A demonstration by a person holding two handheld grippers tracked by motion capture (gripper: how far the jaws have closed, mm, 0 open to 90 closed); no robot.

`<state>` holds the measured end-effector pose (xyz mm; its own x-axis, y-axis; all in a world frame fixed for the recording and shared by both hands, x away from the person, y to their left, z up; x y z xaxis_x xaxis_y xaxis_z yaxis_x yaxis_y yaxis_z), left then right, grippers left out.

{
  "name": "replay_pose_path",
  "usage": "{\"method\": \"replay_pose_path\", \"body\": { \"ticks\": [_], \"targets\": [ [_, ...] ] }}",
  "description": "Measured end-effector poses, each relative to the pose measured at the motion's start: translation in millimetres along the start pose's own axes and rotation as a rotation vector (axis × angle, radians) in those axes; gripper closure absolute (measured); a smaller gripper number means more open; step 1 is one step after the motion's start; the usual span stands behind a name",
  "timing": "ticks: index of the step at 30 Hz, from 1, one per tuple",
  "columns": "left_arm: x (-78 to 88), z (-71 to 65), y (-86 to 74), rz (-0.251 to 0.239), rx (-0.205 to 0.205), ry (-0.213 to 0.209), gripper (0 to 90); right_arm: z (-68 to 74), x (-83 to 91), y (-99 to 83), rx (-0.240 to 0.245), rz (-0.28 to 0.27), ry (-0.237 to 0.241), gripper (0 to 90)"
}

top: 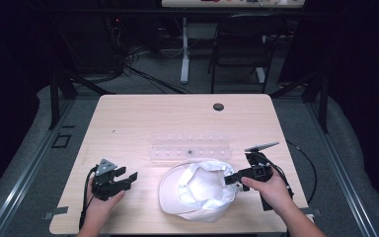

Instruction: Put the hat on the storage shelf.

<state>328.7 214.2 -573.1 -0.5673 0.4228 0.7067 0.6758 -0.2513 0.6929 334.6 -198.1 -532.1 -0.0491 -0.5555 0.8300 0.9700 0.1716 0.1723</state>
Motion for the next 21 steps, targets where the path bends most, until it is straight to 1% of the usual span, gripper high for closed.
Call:
{"method": "replay_pose_path", "body": {
  "ticks": [3, 6, 7, 8, 9, 11, 13, 15, 16, 17, 18, 19, 20, 21],
  "targets": [
    [-0.3, 0.1, -0.1, -0.001, 0.001, -0.001, 45.4, -0.5, -5.0, 0.4, 0.003, 0.016, 0.009, 43.8],
    [-0.6, 0.1, -0.3, 0.002, 0.001, 0.001, 45.4, 1.6, -10.6, 0.7, -0.018, 0.019, 0.027, 43.8],
    [-0.5, 0.1, -0.3, 0.002, 0.001, 0.000, 45.4, 1.7, -11.1, 0.6, -0.010, 0.033, 0.025, 43.8],
    [-0.5, 0.1, -0.3, 0.002, 0.001, 0.000, 45.5, 1.7, -11.1, 0.6, -0.010, 0.033, 0.025, 43.8],
    [-0.5, 0.0, -0.2, 0.001, 0.002, 0.000, 45.5, 3.6, -12.5, 0.8, -0.021, 0.024, 0.032, 43.8],
    [-0.8, 0.3, -0.3, -0.001, 0.003, -0.002, 45.5, 7.9, -9.2, 0.9, 0.000, 0.037, 0.037, 43.8],
    [-0.9, 0.5, -0.2, -0.001, 0.003, -0.001, 45.4, 12.3, -5.7, 1.6, -0.005, 0.020, 0.046, 43.8],
    [-0.9, 0.5, -0.2, -0.001, 0.003, -0.002, 45.5, 16.3, 0.4, 2.5, 0.007, 0.024, 0.066, 43.9],
    [-0.9, 0.5, -0.2, -0.001, 0.003, -0.002, 45.4, 16.3, 0.4, 2.5, 0.007, 0.024, 0.066, 43.9],
    [-0.9, 0.3, -0.1, -0.002, 0.003, -0.002, 45.4, 19.3, 3.9, 3.1, 0.004, 0.028, 0.068, 45.7],
    [-0.9, 0.3, -0.1, -0.002, 0.003, -0.002, 45.4, 19.3, 3.9, 3.1, 0.004, 0.028, 0.068, 45.7],
    [-1.0, 0.3, -0.2, -0.001, 0.003, -0.002, 45.4, 20.4, 5.9, 3.8, 0.010, 0.038, 0.064, 50.6],
    [-1.0, 0.4, -0.2, -0.001, 0.003, -0.002, 45.5, 20.6, 6.4, 4.7, 0.017, 0.035, 0.066, 51.4],
    [-1.1, 0.6, -0.2, -0.001, 0.003, -0.001, 45.4, 21.3, 7.7, 4.9, 0.007, 0.048, 0.073, 52.8]
  ]
}}
Point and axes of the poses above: each handheld gripper's, and its own axes: x roughly backward along the jaws, y roughly out of its top, z roughly to its left, the point moved 4 cm from there along -x, roughly forward along the jaws, and after that the axes turned 7 degrees about z, right-handed, at the moved point
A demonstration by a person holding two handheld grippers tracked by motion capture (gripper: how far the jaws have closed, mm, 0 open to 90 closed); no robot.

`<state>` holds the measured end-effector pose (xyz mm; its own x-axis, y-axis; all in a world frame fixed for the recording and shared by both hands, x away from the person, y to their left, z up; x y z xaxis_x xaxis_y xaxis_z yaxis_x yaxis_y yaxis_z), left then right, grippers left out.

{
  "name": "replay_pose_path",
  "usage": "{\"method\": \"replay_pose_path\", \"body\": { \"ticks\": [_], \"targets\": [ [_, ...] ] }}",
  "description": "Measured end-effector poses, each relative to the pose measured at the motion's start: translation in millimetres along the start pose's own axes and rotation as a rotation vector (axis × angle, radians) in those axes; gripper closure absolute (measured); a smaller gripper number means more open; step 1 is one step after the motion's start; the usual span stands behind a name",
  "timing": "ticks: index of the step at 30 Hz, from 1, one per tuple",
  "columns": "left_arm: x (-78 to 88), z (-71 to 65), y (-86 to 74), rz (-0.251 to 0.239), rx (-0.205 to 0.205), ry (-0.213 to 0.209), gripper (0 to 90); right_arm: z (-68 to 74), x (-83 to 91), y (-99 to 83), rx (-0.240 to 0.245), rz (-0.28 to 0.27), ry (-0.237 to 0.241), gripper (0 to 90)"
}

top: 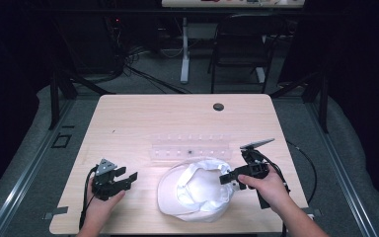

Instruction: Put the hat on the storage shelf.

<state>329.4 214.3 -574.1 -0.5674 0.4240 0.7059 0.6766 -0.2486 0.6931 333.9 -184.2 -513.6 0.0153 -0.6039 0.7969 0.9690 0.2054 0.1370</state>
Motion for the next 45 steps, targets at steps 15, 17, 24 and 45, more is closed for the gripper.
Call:
{"method": "replay_pose_path", "body": {
  "ticks": [15, 17, 24, 45],
  "targets": [
    [0.3, 0.1, 0.0, 0.000, -0.008, 0.010, 45.4, 11.3, 9.4, 5.5, -0.017, 0.036, 0.061, 67.9],
    [0.2, -0.6, 0.1, 0.004, -0.019, 0.013, 45.4, 12.8, 10.0, 6.7, -0.021, 0.035, 0.057, 71.0],
    [-0.4, -2.4, 0.1, 0.000, -0.026, 0.015, 45.4, 13.5, 12.8, 9.8, -0.035, 0.041, 0.022, 79.5],
    [-0.5, -2.3, 0.0, 0.006, -0.036, 0.015, 45.5, 28.9, 32.8, 11.1, -0.015, -0.004, -0.064, 80.5]
  ]
}}
Point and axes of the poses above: each handheld gripper's, and its own axes: x roughly backward along the jaws, y roughly out of its top, z roughly to its left, the point moved 4 cm from there along -x, roughly forward along the jaws, and after that the axes turned 7 degrees about z, right-handed, at the moved point
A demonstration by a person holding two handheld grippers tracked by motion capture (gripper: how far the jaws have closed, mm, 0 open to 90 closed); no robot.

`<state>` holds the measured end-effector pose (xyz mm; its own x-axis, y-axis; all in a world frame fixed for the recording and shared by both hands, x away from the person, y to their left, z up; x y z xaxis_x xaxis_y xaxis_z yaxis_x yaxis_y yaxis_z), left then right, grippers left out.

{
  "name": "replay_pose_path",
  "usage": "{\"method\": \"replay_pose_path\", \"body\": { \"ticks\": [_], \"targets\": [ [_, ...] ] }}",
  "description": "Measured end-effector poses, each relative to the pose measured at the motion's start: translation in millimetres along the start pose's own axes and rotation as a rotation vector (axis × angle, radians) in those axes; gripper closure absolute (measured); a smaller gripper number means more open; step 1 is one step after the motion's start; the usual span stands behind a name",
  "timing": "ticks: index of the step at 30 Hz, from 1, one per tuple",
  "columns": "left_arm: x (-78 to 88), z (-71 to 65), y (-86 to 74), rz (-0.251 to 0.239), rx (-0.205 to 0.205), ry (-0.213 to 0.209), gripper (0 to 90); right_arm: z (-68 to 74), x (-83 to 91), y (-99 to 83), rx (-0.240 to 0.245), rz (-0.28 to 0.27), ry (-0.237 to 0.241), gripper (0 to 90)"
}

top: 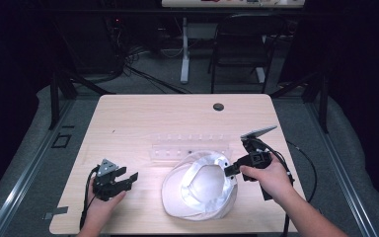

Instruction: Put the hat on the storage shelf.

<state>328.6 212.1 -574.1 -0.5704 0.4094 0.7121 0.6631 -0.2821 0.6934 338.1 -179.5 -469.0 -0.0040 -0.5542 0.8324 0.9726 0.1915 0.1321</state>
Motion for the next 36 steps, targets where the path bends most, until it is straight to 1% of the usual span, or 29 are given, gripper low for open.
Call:
{"method": "replay_pose_path", "body": {
  "ticks": [1, 2, 5, 6, 7, 8, 9, 10, 12, 14, 16, 17, 20, 21, 25, 26, 28, 31, 33, 34, 35, 36],
  "targets": [
    [-0.1, 0.0, 0.0, 0.000, 0.001, 0.000, 45.5, 0.5, 1.5, 0.1, 0.000, 0.000, -0.001, 80.5],
    [-0.1, 0.0, 0.0, 0.000, 0.001, 0.000, 45.4, 1.1, 3.9, 0.4, 0.012, 0.008, 0.008, 80.6],
    [0.1, 0.0, 0.0, 0.001, 0.000, 0.002, 45.4, 4.6, 8.0, 1.4, 0.014, -0.002, 0.025, 80.7],
    [0.2, 0.0, 0.0, 0.001, 0.000, 0.002, 45.4, 6.8, 8.4, 2.0, 0.001, -0.016, 0.035, 80.7],
    [0.1, 0.0, 0.0, -0.001, 0.000, 0.001, 45.4, 7.3, 10.2, 2.2, 0.015, -0.008, 0.040, 80.8],
    [0.0, 0.0, 0.0, -0.001, 0.001, 0.001, 45.5, 8.9, 11.5, 2.6, 0.017, -0.013, 0.059, 80.8],
    [0.0, 0.0, 0.0, -0.001, 0.001, 0.001, 45.4, 8.9, 11.5, 2.6, 0.017, -0.013, 0.059, 80.8],
    [-0.1, 0.1, 0.0, 0.000, 0.001, 0.000, 45.5, 12.4, 13.6, 3.2, 0.021, -0.019, 0.085, 80.9],
    [-0.5, -0.4, -0.2, -0.001, 0.007, -0.001, 45.4, 14.4, 14.1, 4.0, 0.036, -0.032, 0.098, 80.9],
    [-0.7, -0.4, -0.2, 0.001, 0.003, -0.001, 45.5, 16.7, 15.9, 4.7, 0.047, -0.029, 0.114, 80.9],
    [-0.6, -0.6, -0.2, 0.001, 0.003, 0.001, 45.5, 17.7, 16.7, 4.9, 0.050, -0.029, 0.116, 81.0],
    [-0.3, -0.3, 0.0, 0.000, -0.001, 0.001, 45.5, 20.8, 18.3, 6.3, 0.048, -0.042, 0.135, 81.0],
    [0.0, 0.1, 0.0, -0.001, 0.001, 0.000, 45.4, 23.3, 21.0, 7.2, 0.059, -0.046, 0.156, 81.1],
    [0.1, 0.0, -0.1, -0.003, 0.007, -0.001, 45.5, 24.8, 22.1, 7.6, 0.058, -0.051, 0.173, 81.1],
    [0.7, 1.1, 0.4, -0.006, 0.004, 0.002, 45.5, 29.4, 24.5, 7.7, 0.059, -0.068, 0.217, 81.3],
    [0.9, 1.4, 0.2, -0.004, 0.007, 0.003, 45.5, 30.7, 25.9, 7.2, 0.066, -0.063, 0.227, 81.3],
    [0.7, 1.4, 0.2, -0.005, 0.012, 0.002, 45.4, 34.7, 28.1, 7.3, 0.074, -0.079, 0.254, 81.3],
    [0.8, 1.3, 0.0, 0.000, 0.009, 0.003, 45.5, 42.3, 34.1, 7.9, 0.093, -0.108, 0.280, 81.3],
    [0.2, 0.4, 0.1, -0.004, 0.007, 0.000, 45.4, 47.8, 38.8, 8.5, 0.105, -0.122, 0.285, 81.4],
    [0.2, 0.4, 0.1, -0.004, 0.007, 0.000, 45.5, 47.8, 38.8, 8.5, 0.105, -0.122, 0.285, 81.4],
    [0.1, 0.1, 0.1, -0.007, 0.008, 0.002, 45.4, 53.3, 43.8, 9.0, 0.115, -0.132, 0.288, 81.4],
    [0.5, 0.5, 0.1, -0.005, 0.004, 0.000, 45.5, 55.1, 45.5, 9.1, 0.116, -0.135, 0.289, 81.5]
  ]
}}
Point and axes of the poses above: each handheld gripper's, and its own axes: x roughly backward along the jaws, y roughly out of its top, z roughly to its left, the point moved 4 cm from there along -x, roughly forward along the jaws, and after that the axes turned 7 degrees about z, right-handed, at the moved point
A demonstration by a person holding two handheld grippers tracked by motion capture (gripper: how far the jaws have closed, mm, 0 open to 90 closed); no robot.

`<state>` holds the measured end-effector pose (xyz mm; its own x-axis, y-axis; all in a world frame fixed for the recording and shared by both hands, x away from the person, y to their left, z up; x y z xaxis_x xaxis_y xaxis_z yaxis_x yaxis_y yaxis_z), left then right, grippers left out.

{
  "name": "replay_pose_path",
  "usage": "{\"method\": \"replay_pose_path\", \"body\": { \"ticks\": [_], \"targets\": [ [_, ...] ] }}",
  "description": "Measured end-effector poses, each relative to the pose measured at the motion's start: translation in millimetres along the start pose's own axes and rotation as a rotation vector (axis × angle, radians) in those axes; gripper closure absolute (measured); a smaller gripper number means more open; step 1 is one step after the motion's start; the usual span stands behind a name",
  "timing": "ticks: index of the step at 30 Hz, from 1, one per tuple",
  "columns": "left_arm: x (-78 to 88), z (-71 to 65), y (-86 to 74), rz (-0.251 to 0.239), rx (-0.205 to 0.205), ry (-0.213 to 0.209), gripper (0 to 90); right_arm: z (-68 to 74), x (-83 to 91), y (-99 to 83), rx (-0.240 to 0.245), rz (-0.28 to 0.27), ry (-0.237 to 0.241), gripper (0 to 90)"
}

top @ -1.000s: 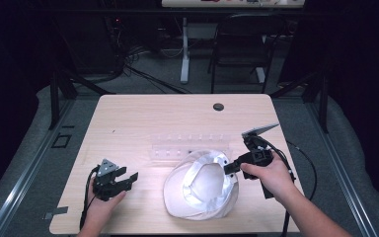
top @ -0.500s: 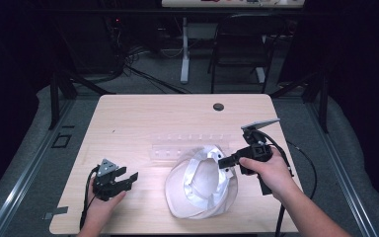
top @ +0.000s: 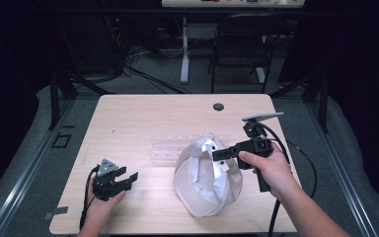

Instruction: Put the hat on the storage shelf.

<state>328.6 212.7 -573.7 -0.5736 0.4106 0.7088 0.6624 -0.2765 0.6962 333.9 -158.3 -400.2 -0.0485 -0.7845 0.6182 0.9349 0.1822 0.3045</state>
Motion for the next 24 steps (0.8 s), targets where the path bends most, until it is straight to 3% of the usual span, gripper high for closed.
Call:
{"method": "replay_pose_path", "body": {
  "ticks": [8, 14, 24],
  "targets": [
    [1.0, 0.1, 0.3, -0.004, 0.001, 0.002, 45.5, 14.4, 15.9, 6.0, 0.028, -0.035, -0.024, 81.6],
    [-0.6, -6.3, 0.4, 0.002, -0.034, 0.005, 45.4, 15.9, 27.9, 13.5, 0.006, -0.055, -0.011, 81.6],
    [-1.5, -12.7, 2.2, -0.011, -0.060, 0.006, 45.0, 26.9, 36.6, 28.2, 0.013, -0.079, -0.012, 81.7]
  ]
}}
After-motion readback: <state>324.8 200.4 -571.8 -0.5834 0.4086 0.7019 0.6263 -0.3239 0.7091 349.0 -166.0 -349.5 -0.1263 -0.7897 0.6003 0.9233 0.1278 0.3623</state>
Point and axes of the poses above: each handheld gripper's, and its own axes: x roughly backward along the jaws, y roughly out of its top, z roughly to its left, the point moved 4 cm from there along -x, roughly forward along the jaws, and after that the axes turned 7 degrees about z, right-handed, at the moved point
